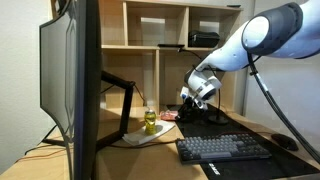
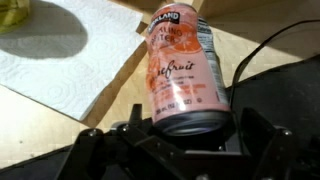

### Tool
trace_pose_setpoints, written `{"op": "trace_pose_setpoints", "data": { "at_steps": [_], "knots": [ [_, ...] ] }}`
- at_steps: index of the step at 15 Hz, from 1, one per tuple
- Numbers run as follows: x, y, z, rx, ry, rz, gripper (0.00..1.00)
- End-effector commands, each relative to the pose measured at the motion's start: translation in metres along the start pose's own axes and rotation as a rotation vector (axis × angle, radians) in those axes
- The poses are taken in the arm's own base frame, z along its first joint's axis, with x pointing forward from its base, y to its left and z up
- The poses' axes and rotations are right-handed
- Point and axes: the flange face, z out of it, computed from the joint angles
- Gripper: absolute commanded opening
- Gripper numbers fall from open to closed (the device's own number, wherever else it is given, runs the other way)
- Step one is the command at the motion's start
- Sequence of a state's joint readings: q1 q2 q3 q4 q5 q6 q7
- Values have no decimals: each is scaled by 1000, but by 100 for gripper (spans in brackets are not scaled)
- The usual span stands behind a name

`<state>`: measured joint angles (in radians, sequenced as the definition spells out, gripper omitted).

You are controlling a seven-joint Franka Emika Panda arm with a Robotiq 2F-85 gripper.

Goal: Place the pink soda can upright on the paper

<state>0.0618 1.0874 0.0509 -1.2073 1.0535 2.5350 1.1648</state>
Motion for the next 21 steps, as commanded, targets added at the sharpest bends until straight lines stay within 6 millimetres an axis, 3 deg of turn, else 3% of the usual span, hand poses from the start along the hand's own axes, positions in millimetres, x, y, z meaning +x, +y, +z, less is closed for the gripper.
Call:
{"op": "trace_pose_setpoints", "data": {
  "at_steps": [1, 7, 11, 15, 16, 18, 21],
  "knots": [
    [2, -8, 11, 90, 27, -64, 100],
    [2, -11, 17, 93, -20, -103, 100],
    [-10, -10, 17, 73, -49, -238, 100],
    [-7, -5, 22, 15, -52, -320, 99],
    [-4, -3, 24, -18, -44, -333, 74],
    [1, 0, 24, -80, -22, -360, 72],
    [-2, 0, 16, -135, -9, -392, 49]
  ]
}}
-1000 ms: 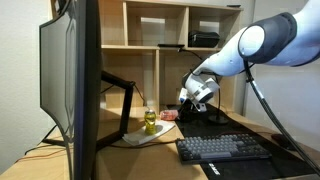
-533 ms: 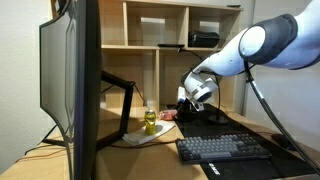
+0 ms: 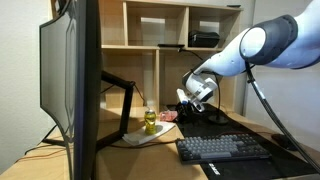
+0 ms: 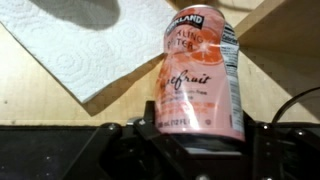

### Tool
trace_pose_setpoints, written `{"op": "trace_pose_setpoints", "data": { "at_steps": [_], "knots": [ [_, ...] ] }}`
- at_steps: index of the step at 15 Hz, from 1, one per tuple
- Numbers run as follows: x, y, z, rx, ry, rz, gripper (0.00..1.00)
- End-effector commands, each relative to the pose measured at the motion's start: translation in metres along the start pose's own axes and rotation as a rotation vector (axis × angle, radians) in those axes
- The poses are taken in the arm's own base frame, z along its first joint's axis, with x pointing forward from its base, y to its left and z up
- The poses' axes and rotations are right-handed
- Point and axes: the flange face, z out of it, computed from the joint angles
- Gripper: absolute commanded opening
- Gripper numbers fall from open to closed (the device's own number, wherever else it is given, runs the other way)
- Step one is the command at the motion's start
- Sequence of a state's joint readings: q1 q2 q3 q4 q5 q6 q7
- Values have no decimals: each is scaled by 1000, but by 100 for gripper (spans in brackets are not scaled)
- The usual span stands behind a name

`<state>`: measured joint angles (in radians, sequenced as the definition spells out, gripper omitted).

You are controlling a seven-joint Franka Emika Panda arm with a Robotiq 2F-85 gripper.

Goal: Place the pink soda can upright on the paper

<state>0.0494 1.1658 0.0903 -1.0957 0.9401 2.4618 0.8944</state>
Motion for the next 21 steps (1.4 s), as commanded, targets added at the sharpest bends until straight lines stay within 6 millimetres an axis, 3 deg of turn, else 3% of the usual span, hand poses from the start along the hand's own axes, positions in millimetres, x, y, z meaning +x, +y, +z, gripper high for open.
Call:
{"op": "trace_pose_setpoints", "data": {
  "at_steps": [1, 5, 10, 17, 19, 20, 21],
  "knots": [
    [2, 1, -11, -77, 12, -34, 47],
    [-8, -7, -26, -94, 90, -16, 47],
    [-39, -27, -67, -85, 366, -1, 47],
    [-125, -10, -86, -270, 725, 8, 47],
    [-148, -5, -102, -339, 779, 6, 47],
    [-135, -15, -77, -288, 740, -6, 47],
    [-145, -16, -81, -293, 747, -7, 72]
  ]
}}
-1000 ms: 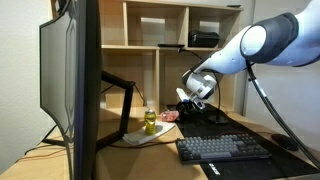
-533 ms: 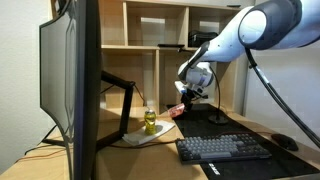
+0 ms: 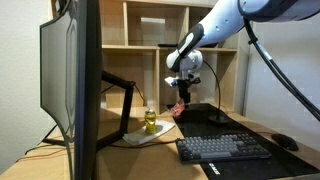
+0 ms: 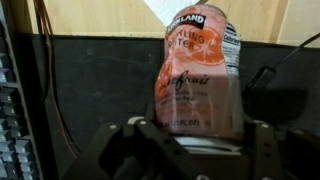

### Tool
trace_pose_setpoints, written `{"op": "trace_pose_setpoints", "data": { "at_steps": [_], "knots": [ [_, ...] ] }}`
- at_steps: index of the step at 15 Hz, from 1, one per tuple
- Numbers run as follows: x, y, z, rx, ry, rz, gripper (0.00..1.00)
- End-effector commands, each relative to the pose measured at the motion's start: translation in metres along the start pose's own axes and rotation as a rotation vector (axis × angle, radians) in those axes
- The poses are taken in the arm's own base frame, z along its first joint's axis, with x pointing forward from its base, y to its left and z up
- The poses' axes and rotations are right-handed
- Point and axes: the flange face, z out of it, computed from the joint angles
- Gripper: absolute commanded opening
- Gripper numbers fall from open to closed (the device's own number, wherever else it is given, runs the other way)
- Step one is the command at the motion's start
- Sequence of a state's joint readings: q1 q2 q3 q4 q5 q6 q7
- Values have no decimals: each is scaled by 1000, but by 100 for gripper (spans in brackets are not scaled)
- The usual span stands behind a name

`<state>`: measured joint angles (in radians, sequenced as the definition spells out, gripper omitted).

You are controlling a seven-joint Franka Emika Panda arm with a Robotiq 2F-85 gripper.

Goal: Place the pink soda can upright on the paper

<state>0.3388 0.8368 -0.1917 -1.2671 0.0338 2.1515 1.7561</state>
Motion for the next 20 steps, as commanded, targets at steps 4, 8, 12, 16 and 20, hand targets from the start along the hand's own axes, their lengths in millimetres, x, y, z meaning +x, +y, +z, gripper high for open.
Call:
{"op": "trace_pose_setpoints", "data": {
  "at_steps": [4, 8, 12, 16, 20],
  "knots": [
    [-1, 0, 12, -35, 19, -4, 47],
    [-35, 9, 11, -89, 92, -51, 47],
    [-77, 6, -7, -77, 139, -18, 47],
    [-84, 6, -18, -43, 120, -3, 72],
    [-89, 8, -10, -80, 211, 45, 47]
  ]
}}
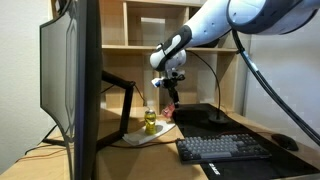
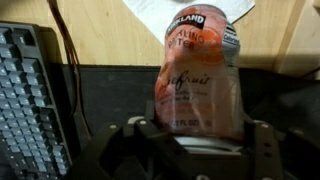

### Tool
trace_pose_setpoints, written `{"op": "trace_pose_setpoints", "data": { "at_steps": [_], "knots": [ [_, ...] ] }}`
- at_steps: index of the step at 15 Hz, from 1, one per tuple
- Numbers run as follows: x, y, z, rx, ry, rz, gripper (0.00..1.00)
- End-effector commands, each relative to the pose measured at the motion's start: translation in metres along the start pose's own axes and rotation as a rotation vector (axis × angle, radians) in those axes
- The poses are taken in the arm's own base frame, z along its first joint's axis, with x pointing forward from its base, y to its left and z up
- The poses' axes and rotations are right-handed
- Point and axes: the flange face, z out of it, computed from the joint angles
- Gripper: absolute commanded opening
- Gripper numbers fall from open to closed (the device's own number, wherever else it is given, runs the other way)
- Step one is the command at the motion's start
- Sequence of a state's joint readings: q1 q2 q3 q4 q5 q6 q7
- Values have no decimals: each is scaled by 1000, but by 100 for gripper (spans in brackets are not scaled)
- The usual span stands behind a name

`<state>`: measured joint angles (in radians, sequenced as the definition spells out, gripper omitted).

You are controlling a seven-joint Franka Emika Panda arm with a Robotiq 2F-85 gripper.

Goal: Place the pink soda can upright on the paper

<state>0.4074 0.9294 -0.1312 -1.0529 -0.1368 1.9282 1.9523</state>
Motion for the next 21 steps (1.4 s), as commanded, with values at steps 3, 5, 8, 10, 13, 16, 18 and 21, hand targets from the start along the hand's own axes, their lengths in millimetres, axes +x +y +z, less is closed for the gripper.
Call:
{"op": "trace_pose_setpoints", "data": {
  "at_steps": [3, 5, 8, 10, 13, 16, 18, 21],
  "knots": [
    [-14, 7, 0, -87, 116, 100, 47],
    [-23, 10, -2, -122, 117, 139, 47],
    [-25, 12, -5, -113, 104, 145, 72],
    [-29, 8, -10, -95, 94, 167, 72],
    [-25, 7, -4, -103, 126, 188, 47],
    [-31, 15, 1, -143, 201, 240, 47],
    [-35, 20, 3, -170, 234, 279, 47],
    [-43, 20, 2, -187, 209, 321, 47]
  ]
}}
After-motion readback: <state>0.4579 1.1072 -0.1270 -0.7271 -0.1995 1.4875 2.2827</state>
